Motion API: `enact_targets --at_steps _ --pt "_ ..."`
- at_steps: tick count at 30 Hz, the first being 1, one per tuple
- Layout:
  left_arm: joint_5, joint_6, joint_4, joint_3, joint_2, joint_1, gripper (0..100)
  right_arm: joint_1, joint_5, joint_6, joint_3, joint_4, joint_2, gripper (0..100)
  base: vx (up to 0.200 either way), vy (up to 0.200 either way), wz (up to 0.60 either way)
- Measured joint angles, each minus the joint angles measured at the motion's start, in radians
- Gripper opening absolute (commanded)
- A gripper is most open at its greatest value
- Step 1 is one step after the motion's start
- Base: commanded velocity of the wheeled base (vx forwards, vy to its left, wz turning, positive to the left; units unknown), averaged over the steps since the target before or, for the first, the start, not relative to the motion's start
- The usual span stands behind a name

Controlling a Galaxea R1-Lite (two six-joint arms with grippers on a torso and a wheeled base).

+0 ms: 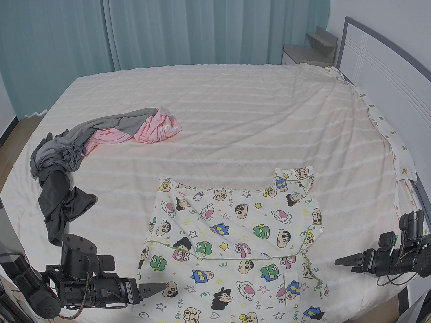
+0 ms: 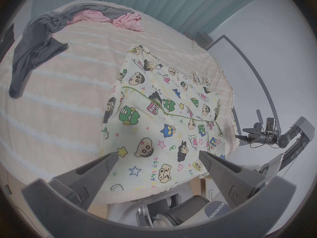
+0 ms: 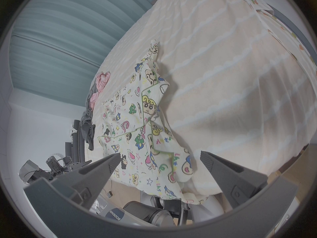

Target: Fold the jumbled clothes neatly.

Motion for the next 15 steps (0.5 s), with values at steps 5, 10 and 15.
enact_targets --at_steps 5,10,15 --pt "0.003 -0.001 -0.001 0.0 0.0 -0.001 100 0.001 0.003 0.0 -0.007 0.0 0.001 100 -0.08 0.0 0.0" --pt "0.017 -0.024 -0.001 0.0 -0.001 -0.002 100 0.006 0.003 0.001 -0.01 -0.001 0.002 100 0.0 0.0 0.0" --pt "0.041 -0.043 -0.002 0.0 -0.002 -0.003 100 0.007 0.021 0.001 -0.014 -0.002 0.002 100 0.0 -0.04 0.0"
